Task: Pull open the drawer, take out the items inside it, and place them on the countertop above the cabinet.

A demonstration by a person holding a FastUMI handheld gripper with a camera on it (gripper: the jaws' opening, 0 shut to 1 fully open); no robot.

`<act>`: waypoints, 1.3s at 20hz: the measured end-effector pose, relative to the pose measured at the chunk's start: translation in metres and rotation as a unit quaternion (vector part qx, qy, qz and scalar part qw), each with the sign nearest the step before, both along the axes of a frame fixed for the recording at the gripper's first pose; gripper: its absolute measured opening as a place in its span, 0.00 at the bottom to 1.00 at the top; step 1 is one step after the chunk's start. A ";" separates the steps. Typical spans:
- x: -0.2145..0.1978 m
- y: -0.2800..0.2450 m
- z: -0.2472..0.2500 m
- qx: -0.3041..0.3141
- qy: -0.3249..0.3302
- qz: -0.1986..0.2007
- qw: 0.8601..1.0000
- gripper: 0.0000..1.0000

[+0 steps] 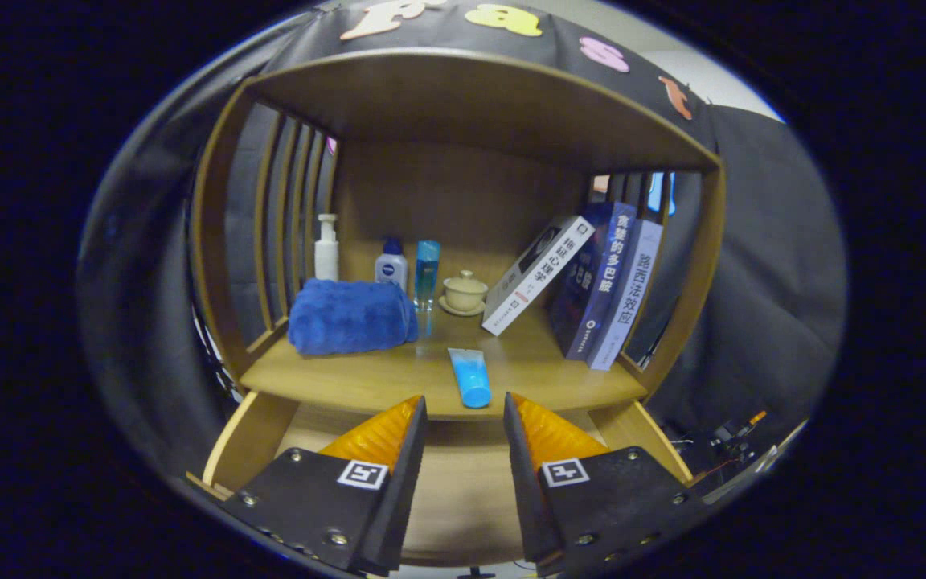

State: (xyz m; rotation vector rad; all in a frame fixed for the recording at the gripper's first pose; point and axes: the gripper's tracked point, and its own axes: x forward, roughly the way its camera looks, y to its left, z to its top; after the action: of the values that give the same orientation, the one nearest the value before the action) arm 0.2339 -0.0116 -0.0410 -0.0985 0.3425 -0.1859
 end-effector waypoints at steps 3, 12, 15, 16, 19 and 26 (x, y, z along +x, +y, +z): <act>-0.042 0.011 0.008 0.016 -0.053 0.008 0.998 0.55; -0.136 0.002 -0.010 0.047 -0.128 -0.001 0.991 0.93; -0.153 0.006 -0.031 0.061 -0.124 0.017 0.990 0.95; -0.157 0.010 -0.040 0.069 -0.119 0.025 0.990 0.95; -0.169 0.014 -0.072 0.095 -0.101 0.035 0.990 0.95; -0.160 0.031 -0.126 0.129 -0.050 0.067 0.988 0.95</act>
State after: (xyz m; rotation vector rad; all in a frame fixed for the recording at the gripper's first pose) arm 0.0738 0.0194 -0.1673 0.1440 0.2561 -0.0126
